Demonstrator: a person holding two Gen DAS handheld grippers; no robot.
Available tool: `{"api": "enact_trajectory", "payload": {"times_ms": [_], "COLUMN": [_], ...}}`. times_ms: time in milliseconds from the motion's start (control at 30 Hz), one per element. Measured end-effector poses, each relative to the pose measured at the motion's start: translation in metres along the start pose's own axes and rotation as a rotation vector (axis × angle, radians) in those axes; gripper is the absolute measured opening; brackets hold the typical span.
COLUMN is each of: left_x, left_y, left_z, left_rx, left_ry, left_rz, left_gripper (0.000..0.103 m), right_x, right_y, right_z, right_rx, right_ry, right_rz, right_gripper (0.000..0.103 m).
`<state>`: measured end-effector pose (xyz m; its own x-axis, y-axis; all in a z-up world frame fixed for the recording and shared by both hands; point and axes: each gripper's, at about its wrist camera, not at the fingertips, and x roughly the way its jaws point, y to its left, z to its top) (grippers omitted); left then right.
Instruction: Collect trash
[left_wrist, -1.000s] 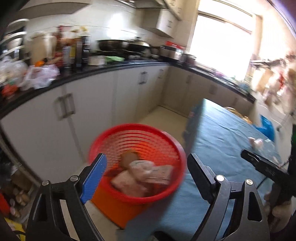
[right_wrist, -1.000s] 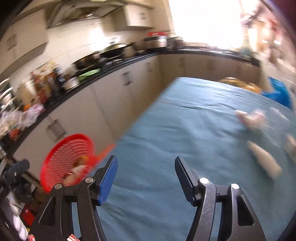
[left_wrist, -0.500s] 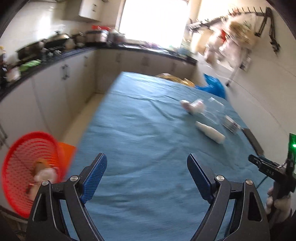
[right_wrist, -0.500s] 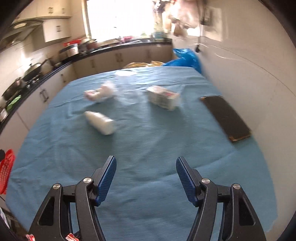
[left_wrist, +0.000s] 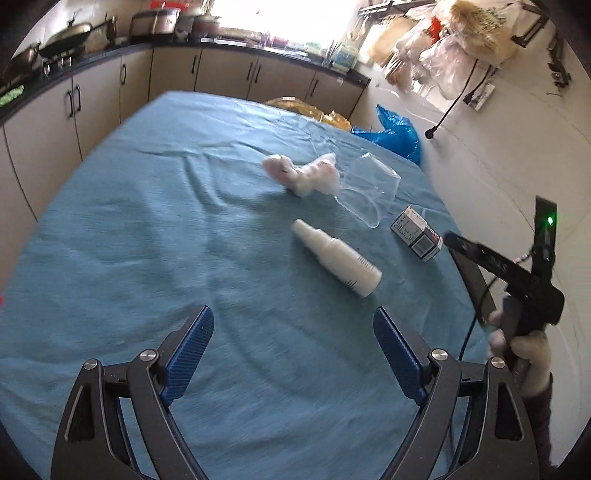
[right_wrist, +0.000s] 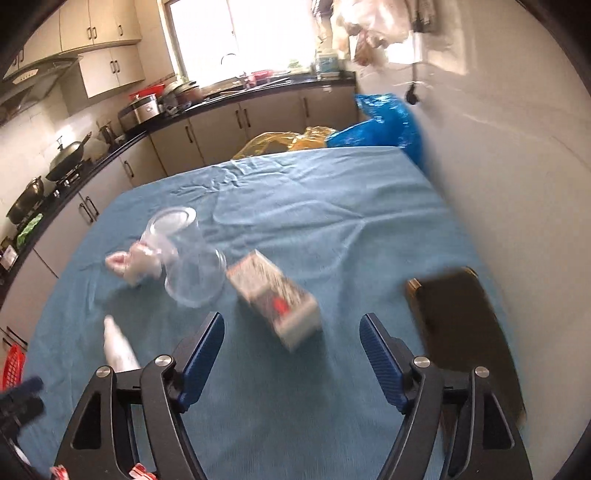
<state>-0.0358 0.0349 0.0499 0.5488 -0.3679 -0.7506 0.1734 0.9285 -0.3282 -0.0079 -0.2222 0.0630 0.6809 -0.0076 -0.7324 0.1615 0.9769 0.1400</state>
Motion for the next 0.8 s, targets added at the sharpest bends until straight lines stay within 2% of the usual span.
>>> {"api": "enact_trajectory", "payload": {"times_ms": [67, 167, 300, 433, 500, 533, 600, 667, 800], "left_x": [0.015, 0.036, 0.061, 0.089, 0.098, 0.099, 0.101, 0.099, 0.081], "left_y": [-0.010, -0.024, -0.036, -0.047, -0.054, -0.056, -0.063, -0.062, -0.056], "left_z": [0.007, 0.016, 0.029, 0.036, 0.036, 0.037, 0.036, 0.034, 0.022], "left_rx": [-0.014, -0.011, -0.029, -0.016, 0.003, 0.014, 0.044, 0.038, 0.012], "left_ry": [0.023, 0.050, 0.077, 0.118, 0.126, 0.116, 0.111, 0.117, 0.101], "left_rz": [-0.013, 0.007, 0.010, 0.058, 0.084, 0.100, 0.139, 0.123, 0.124], "left_gripper": [0.087, 0.087, 0.087, 0.087, 0.085, 0.079, 0.046, 0.030, 0.029], "right_x": [0.015, 0.030, 0.045, 0.054, 0.057, 0.059, 0.062, 0.062, 0.055], "right_y": [0.002, 0.002, -0.004, -0.005, -0.003, -0.002, -0.001, 0.000, -0.003], "right_z": [0.008, 0.012, 0.016, 0.011, 0.009, 0.008, 0.006, 0.002, -0.006], "right_rx": [-0.027, -0.048, -0.029, -0.018, -0.026, -0.030, -0.037, -0.045, -0.050], "right_ry": [0.009, 0.023, 0.031, 0.041, 0.047, 0.052, 0.062, 0.068, 0.039], "right_rz": [0.002, 0.005, 0.049, 0.093, 0.103, 0.112, 0.123, 0.124, 0.123], "right_gripper": [0.080, 0.080, 0.080, 0.080, 0.075, 0.071, 0.050, 0.037, 0.037]}}
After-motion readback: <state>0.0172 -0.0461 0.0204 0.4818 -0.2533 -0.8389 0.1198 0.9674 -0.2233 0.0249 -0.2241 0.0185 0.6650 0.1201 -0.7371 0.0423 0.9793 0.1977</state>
